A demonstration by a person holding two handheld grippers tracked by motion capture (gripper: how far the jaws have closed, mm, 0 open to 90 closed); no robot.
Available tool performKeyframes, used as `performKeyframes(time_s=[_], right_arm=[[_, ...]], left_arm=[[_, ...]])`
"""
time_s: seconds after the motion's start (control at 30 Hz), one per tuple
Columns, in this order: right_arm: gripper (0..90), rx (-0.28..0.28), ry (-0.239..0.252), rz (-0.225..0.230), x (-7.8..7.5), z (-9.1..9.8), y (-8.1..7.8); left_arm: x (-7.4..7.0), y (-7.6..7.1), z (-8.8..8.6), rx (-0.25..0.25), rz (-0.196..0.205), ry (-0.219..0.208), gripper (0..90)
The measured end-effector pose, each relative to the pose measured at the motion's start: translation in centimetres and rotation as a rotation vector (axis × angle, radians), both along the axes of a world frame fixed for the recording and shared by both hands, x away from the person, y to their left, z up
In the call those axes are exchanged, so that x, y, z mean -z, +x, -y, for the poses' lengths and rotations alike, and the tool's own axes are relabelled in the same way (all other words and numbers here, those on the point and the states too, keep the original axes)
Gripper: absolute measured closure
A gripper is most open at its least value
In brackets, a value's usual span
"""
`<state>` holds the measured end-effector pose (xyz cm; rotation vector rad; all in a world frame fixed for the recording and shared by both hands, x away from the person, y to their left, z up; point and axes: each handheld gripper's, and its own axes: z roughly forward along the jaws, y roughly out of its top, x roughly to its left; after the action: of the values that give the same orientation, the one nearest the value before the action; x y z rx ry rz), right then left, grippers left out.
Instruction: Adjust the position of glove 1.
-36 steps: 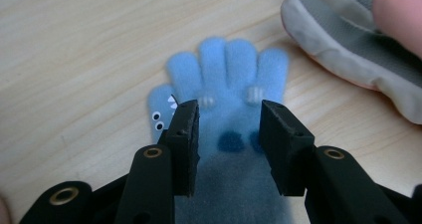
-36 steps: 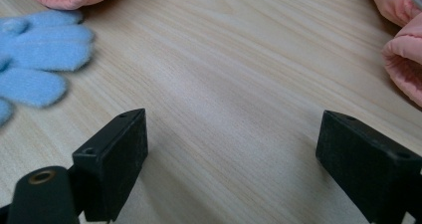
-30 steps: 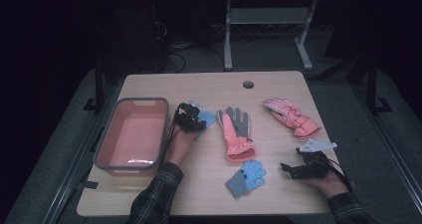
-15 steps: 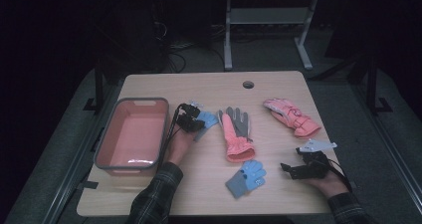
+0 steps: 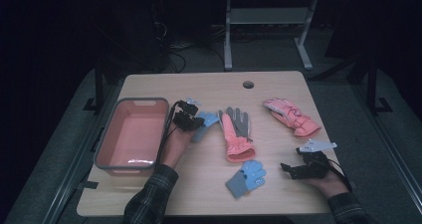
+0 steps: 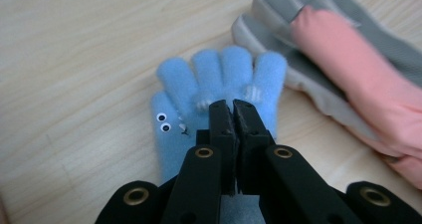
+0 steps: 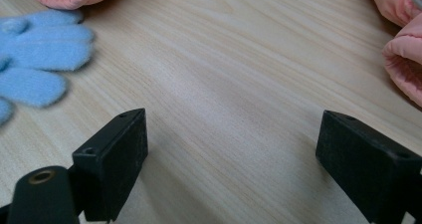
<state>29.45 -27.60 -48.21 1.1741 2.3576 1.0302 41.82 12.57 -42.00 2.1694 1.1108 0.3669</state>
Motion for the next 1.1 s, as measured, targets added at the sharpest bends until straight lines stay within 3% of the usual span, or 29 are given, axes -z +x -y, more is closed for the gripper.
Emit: performKeyframes(time_s=[0.27,0.43,0.57,0.7,0.9,1.1], right_arm=[[12.5,0.0,-0.001,0.001,0.0,0.0,0.0],[31.3,-0.006,0.01,-0.012,-0.8,-0.1,-0.3],[42.2,-0.03,0.019,0.013,-1.3,-0.5,-0.6],[45.5,-0.047,0.012,0.008,-1.3,-0.7,-0.7],[64.1,-0.101,0.032,0.007,-1.8,-1.3,-1.1],[82.9,-0.158,0.047,-0.001,-2.3,-2.1,-1.5]], left_arm=[[-2.2,-1.9,-0.4,0.049,0.023,-0.019,87.9],[-3.0,-3.0,-0.6,0.091,0.023,-0.048,87.9],[-3.2,-4.1,-0.7,0.126,0.02,-0.051,87.9],[-3.1,-5.7,-0.3,0.156,0.02,-0.036,87.8],[-2.0,-8.3,0.1,0.191,0.003,-0.014,87.8],[0.4,-10.8,0.2,0.218,-0.045,-0.007,87.7]])
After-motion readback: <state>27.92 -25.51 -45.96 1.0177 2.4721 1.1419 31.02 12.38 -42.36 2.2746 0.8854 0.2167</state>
